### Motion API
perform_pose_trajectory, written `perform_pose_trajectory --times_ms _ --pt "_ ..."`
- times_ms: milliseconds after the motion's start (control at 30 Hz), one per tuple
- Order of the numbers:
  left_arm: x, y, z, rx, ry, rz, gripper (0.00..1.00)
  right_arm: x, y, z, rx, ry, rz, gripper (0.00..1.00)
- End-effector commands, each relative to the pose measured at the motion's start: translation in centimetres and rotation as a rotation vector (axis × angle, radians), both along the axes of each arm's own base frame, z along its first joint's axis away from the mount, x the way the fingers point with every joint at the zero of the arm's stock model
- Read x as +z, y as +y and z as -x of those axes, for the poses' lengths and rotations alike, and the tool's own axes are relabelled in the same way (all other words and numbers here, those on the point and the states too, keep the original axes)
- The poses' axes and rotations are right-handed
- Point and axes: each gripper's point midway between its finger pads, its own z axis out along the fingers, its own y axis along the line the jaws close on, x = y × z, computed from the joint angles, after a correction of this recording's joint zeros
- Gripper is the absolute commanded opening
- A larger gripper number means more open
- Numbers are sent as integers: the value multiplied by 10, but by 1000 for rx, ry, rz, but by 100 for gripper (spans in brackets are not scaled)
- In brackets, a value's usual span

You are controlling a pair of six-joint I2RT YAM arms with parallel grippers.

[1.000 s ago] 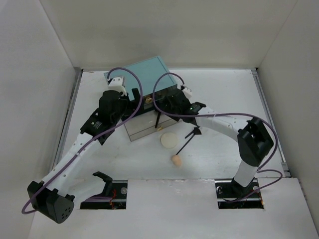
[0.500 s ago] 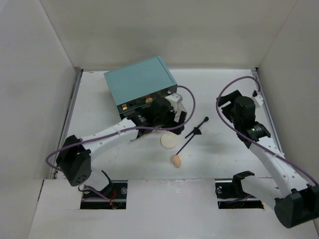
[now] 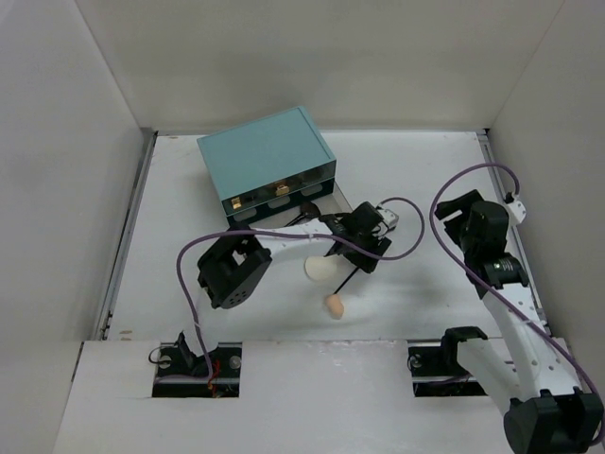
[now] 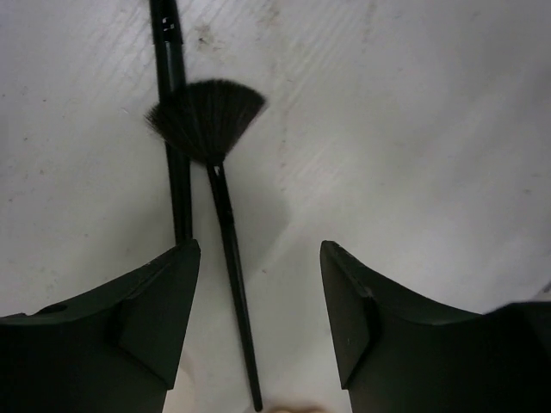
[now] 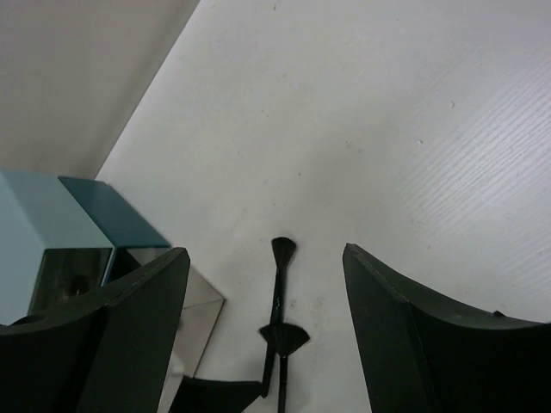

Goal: Organize the makeup

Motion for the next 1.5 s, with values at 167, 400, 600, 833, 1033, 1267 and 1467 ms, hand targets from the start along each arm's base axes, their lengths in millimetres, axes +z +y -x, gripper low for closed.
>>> perform_pose_trajectory --times_ms 167,400,600,833,1033,1267,1467 --pt "-18 10 -24 43 -136 -180 45 3 1 3 29 -20 15 78" --pt "-35 14 -7 6 -127 -248 28 0 -1 1 24 -6 20 78" --pt "-34 15 2 -7 -209 -307 3 3 -3 2 15 -17 23 78" --pt "70 -2 -24 23 -375 -81 0 10 0 1 40 -42 41 78" --pt "179 36 -71 186 -536 134 1 -6 7 -2 68 17 48 78" --pt "208 137 -150 419 -660 92 3 -39 34 -16 163 155 54 78" --pt "157 176 -179 463 -595 18 4 -66 62 -33 207 303 46 78"
